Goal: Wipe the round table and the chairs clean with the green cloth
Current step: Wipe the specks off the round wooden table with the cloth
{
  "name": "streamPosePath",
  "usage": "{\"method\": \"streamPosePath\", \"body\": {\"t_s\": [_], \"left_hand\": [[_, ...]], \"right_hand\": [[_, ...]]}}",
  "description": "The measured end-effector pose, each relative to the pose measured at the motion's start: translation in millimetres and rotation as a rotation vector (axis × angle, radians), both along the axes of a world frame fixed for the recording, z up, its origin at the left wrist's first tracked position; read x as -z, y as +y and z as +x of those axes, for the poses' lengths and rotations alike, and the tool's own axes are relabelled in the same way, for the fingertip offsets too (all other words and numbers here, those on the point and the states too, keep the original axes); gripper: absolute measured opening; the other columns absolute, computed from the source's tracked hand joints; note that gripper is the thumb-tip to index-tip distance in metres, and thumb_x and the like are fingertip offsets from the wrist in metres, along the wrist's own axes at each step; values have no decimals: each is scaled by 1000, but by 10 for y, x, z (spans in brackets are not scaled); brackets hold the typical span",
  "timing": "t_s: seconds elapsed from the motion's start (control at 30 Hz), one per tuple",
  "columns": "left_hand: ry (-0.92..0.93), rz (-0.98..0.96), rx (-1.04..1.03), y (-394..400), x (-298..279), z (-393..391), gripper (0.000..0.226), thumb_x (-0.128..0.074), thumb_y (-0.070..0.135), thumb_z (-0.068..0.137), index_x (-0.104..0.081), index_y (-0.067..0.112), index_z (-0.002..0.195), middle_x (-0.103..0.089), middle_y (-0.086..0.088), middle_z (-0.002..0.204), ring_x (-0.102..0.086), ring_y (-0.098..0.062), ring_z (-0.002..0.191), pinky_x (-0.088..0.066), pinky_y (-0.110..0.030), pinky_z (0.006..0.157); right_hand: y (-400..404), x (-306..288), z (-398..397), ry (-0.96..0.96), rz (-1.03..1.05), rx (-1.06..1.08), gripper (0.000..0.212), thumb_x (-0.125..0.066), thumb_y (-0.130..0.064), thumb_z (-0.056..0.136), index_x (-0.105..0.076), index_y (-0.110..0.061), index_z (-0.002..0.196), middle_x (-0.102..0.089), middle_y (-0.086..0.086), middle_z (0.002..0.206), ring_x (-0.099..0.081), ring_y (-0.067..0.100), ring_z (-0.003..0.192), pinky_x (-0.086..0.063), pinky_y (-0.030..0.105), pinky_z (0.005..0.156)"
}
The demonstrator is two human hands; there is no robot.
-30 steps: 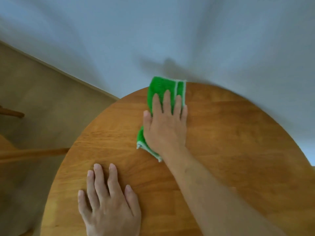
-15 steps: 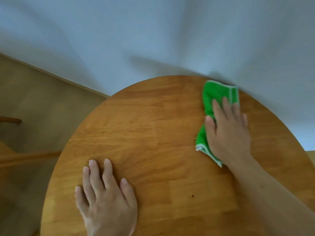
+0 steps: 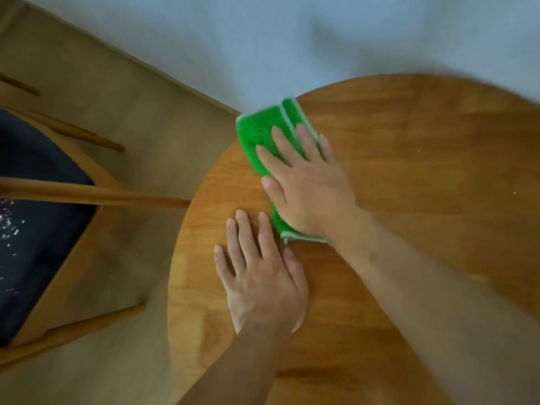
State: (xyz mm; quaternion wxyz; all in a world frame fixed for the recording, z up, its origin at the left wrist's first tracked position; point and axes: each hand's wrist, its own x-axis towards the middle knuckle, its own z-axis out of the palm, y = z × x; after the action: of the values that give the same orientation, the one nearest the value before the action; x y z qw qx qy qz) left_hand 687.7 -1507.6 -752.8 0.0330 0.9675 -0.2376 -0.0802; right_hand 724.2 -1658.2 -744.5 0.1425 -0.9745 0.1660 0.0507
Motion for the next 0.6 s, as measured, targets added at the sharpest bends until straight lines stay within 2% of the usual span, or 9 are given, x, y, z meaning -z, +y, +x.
{"method": "streamPosePath", "body": {"t_s": [0.07, 0.13, 0.2, 0.33, 0.43, 0.5, 0.6], "left_hand": [[-21, -4, 3, 17, 5, -10, 65, -30, 38, 90, -35, 6, 146, -29, -15, 155, -20, -29, 144, -19, -54, 114], [-25, -13, 13, 4, 17, -11, 64, -31, 37, 90, -38, 7, 145, -31, -16, 154, -21, -29, 144, -16, -52, 113], [-21, -12, 17, -24, 13, -7, 61, -31, 38, 91, -39, 10, 145, -30, -16, 155, -20, -29, 144, -13, -51, 113], [-13, -19, 25, -29, 1, 5, 60, -30, 39, 93, -36, 12, 146, -29, -16, 155, -19, -29, 144, -12, -51, 113], [10, -19, 12, -29, -14, 21, 61, -28, 40, 93, -32, 13, 148, -24, -15, 157, -16, -28, 146, -10, -51, 115], [24, -16, 8, -34, -38, 21, 61, -28, 40, 93, -31, 13, 148, -23, -15, 158, -15, -28, 146, -8, -50, 114], [37, -18, -8, -23, -57, 30, 59, -30, 38, 91, -37, 10, 143, -32, -17, 154, -22, -31, 145, -16, -53, 115]], "right_hand": [[185, -6, -24, -12, 25, -196, 52, -22, -44, 100, -23, -33, 151, -12, -1, 162, -3, 28, 149, 2, 49, 117], [44, -9, -36, -17, 25, -230, 51, -21, -44, 100, -24, -33, 151, -13, -3, 162, -3, 23, 149, 2, 46, 118], [-250, 11, -50, -41, -17, -103, 53, -17, -45, 100, -22, -31, 151, -11, -2, 162, -3, 23, 149, 2, 46, 117], [-720, 39, -12, -35, -63, 298, 56, -18, -45, 100, -21, -25, 153, -12, 7, 162, -5, 30, 148, -4, 51, 118], [-617, 48, 174, 24, -73, 384, 57, -16, -46, 100, -14, -26, 154, -6, 8, 162, 1, 35, 148, -1, 55, 117], [-425, 39, 324, 37, -74, 312, 56, -15, -46, 100, -12, -28, 153, -3, 7, 163, 4, 35, 148, 1, 55, 118], [37, 15, 513, 0, -51, 47, 53, -18, -45, 101, -15, -33, 152, -4, 3, 163, 6, 33, 148, 3, 55, 116]]}}
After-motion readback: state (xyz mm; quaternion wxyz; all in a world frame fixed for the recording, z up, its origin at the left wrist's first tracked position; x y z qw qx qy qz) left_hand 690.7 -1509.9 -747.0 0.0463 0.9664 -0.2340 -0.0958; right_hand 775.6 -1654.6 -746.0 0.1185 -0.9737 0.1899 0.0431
